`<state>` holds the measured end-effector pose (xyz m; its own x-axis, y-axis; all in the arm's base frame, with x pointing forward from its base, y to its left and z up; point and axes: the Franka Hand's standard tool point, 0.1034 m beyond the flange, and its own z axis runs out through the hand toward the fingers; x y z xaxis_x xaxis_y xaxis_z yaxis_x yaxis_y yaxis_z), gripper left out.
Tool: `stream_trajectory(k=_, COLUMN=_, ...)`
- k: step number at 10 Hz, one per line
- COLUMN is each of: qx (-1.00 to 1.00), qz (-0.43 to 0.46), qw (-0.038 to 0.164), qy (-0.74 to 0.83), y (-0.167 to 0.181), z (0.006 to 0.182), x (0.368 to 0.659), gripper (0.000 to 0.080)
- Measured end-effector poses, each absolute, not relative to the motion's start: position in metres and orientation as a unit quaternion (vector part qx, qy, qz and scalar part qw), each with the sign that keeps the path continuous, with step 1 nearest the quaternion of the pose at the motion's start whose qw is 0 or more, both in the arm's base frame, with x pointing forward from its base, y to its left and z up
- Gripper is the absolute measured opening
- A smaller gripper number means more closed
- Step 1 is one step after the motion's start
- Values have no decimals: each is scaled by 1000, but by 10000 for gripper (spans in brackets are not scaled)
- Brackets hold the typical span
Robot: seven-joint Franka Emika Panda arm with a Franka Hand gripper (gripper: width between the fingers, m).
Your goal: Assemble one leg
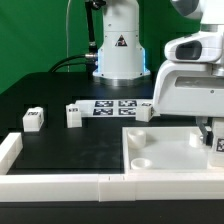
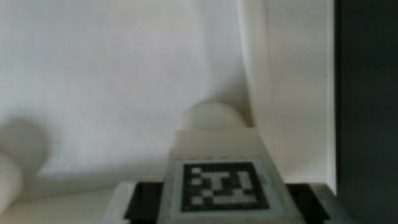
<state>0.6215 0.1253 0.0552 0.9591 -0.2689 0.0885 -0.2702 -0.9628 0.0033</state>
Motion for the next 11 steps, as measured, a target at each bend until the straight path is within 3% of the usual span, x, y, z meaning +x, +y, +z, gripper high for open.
stream_trajectory(k=6, qx=846, qz=40, qw=-27, qy=-531, y=125, z=55, x=623, gripper=271)
stream_trajectory(k=10, qx=810, qz=33, qw=-36, qy=-584, y=124, z=55, x=623, gripper=284)
stream_trajectory(k=11, qx=825, qz=34, qw=-35, qy=-563, y=124, z=54, x=623, gripper=480)
